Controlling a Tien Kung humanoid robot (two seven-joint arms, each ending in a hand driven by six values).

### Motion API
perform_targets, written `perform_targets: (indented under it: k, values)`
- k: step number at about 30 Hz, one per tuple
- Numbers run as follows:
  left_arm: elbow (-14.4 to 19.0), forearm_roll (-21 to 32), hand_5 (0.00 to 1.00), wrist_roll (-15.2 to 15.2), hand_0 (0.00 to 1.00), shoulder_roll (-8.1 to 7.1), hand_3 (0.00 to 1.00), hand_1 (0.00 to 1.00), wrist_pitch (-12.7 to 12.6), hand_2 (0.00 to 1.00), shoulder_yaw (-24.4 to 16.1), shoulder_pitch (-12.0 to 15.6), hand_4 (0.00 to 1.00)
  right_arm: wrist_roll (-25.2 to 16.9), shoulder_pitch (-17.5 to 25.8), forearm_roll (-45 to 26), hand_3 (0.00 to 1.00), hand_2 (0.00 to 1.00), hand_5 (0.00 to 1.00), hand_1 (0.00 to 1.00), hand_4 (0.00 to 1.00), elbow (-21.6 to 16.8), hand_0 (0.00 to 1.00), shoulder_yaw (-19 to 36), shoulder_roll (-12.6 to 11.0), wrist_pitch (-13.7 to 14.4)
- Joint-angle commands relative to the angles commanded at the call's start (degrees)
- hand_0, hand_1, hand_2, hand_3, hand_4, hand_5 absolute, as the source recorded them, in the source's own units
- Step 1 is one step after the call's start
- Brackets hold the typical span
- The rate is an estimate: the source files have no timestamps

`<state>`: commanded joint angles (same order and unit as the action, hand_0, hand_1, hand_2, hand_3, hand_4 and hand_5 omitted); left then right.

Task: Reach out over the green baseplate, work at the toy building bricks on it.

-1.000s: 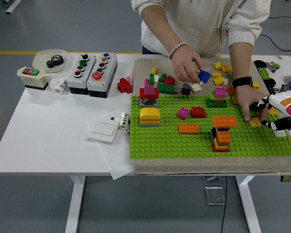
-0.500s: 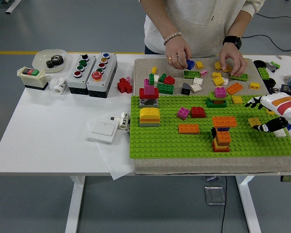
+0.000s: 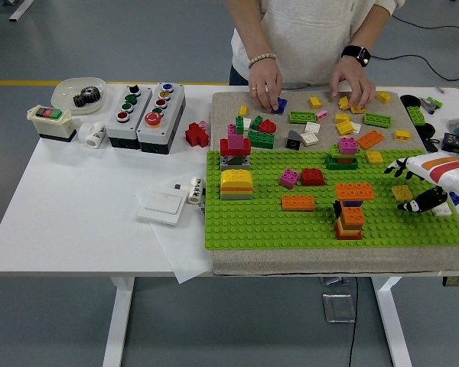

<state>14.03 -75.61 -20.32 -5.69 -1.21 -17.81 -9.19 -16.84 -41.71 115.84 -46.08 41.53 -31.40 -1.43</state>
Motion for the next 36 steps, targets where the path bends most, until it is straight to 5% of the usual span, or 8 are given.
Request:
perform_targets:
  k: [36]
  values:
    - [0.0,0.0,0.733,0.3,0.550,0.08,0.610,0.621,0.2,0.686,-0.1,-0.2,0.639,0.0,-2.3,2.3,0.670,0.681,0.311,0.615,0.835,4.2,0.465,-3.9,0.5,-0.2]
